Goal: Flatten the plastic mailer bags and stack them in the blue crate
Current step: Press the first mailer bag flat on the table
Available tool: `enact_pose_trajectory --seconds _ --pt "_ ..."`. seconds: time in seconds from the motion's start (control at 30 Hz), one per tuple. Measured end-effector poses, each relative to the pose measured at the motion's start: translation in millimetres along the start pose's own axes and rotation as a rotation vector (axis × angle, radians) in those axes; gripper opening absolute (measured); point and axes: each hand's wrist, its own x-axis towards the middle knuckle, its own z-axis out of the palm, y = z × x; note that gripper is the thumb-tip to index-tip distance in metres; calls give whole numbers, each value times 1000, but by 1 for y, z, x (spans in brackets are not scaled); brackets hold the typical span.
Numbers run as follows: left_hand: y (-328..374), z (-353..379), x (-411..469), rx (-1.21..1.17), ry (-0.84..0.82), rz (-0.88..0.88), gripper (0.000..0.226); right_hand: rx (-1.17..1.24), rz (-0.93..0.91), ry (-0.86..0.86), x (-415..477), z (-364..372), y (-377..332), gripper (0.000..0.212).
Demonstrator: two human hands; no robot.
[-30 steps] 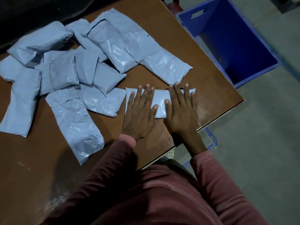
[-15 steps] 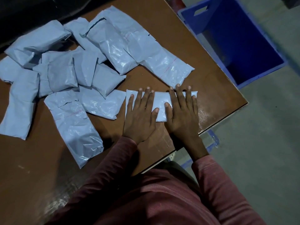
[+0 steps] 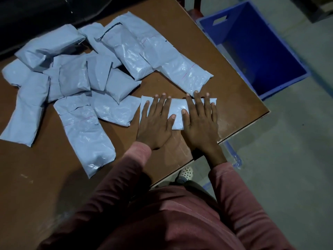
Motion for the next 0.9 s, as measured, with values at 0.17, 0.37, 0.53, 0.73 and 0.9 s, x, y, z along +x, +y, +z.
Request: enact_pose_trajectory --seconds 0.17,0.37,0.53,0.73,0.9 --pt "-28 -33 17 -223 -94 22 76 262 -28 -120 8 -28 27 71" --pt "-46 -64 37 -85 -209 57 90 281 38 -337 42 -57 44 95" --pt "-40 -85 25 -82 -4 170 45 158 -63 -261 49 -75 27 75" --pt "-28 -82 -31 -17 617 233 39 216 -318 337 17 -78 14 42" --pt "-33 -21 -77 -79 346 242 61 89 -272 121 -41 -43 27 70"
